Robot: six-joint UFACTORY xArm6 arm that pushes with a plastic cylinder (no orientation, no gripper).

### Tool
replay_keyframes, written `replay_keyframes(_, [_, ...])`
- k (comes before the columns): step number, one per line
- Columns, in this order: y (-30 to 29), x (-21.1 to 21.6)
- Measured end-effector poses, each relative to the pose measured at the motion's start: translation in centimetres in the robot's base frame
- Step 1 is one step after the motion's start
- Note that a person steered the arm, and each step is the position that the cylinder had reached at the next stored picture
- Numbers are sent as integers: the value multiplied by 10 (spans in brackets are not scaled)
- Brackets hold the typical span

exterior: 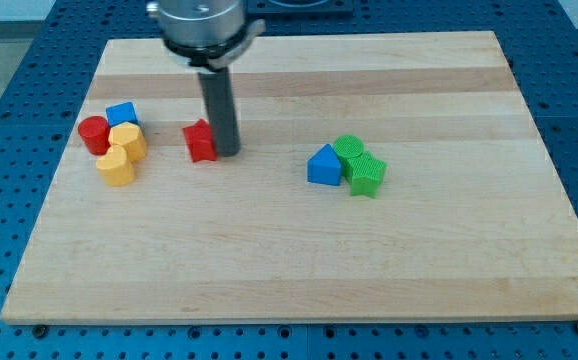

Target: Move your arm to the green circle

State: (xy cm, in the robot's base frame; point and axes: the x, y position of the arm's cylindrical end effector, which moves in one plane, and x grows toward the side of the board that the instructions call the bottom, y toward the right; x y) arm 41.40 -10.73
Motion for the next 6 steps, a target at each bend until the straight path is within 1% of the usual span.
replay_keyframes(1, [-31,0])
replay_keyframes(3, [-29,0])
replay_keyframes(6, [140,-21])
